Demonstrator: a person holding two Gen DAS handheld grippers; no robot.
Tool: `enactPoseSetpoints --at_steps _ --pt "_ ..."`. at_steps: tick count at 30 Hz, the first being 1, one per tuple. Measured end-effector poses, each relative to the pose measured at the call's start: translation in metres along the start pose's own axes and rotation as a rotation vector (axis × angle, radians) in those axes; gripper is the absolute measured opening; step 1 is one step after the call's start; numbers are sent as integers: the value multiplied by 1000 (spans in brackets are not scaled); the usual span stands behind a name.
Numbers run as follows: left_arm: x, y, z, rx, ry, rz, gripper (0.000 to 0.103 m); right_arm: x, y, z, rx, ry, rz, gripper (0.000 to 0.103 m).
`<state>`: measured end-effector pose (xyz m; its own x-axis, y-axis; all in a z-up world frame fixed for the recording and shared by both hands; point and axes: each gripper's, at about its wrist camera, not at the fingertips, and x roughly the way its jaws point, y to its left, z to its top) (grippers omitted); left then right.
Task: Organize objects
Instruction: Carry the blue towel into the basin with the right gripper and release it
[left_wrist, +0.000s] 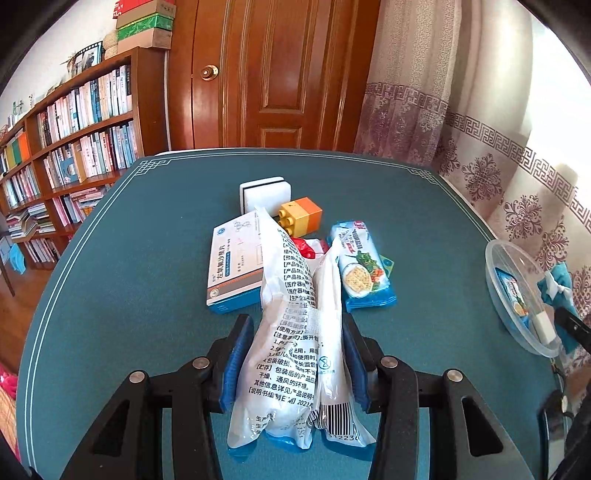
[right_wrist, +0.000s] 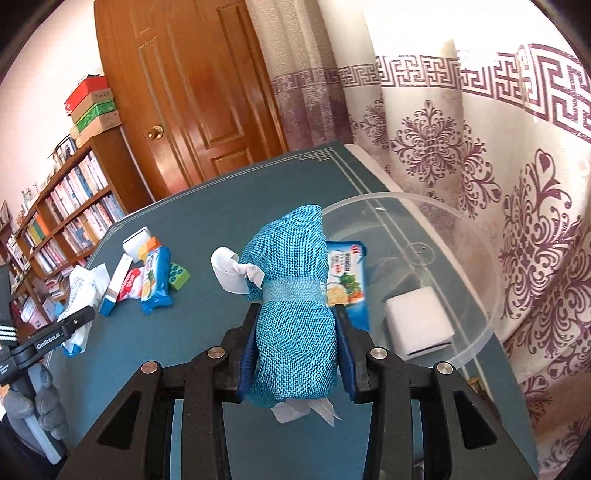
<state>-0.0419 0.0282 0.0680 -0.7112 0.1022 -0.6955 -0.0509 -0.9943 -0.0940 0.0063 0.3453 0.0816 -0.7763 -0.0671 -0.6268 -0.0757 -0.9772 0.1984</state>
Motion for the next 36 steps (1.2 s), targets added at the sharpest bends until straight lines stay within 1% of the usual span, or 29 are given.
enactPoseSetpoints --at_steps 5,9,12,14,16,18,20,21,28,36 --pt "2 -23 -3 35 19 -24 50 9 -33 12 -5 -32 -135 39" --pt "2 -41 -5 73 25 -38 50 24 -55 19 -8 -33 -204 39" --pt "1 -54 -6 98 26 -49 50 35 -66 21 3 -21 -229 39" --pt "1 -61 -6 110 30 -58 50 39 -71 20 14 -17 -246 42" --pt "2 -68 -6 119 37 -68 50 39 -72 18 9 -25 -259 53" --pt "4 -75 -7 131 45 -76 50 36 -69 15 -23 -45 -285 56" --pt "6 -83 -8 146 53 -83 50 32 -64 11 -64 -60 -299 56" --pt "7 -87 -8 153 57 -89 50 30 -62 10 -72 -65 -300 56" --pt "9 -121 -6 204 69 -145 50 4 -62 0 -46 -81 -228 56" --pt "15 -173 8 263 75 -251 50 -19 -54 -14 -63 -74 -146 59"
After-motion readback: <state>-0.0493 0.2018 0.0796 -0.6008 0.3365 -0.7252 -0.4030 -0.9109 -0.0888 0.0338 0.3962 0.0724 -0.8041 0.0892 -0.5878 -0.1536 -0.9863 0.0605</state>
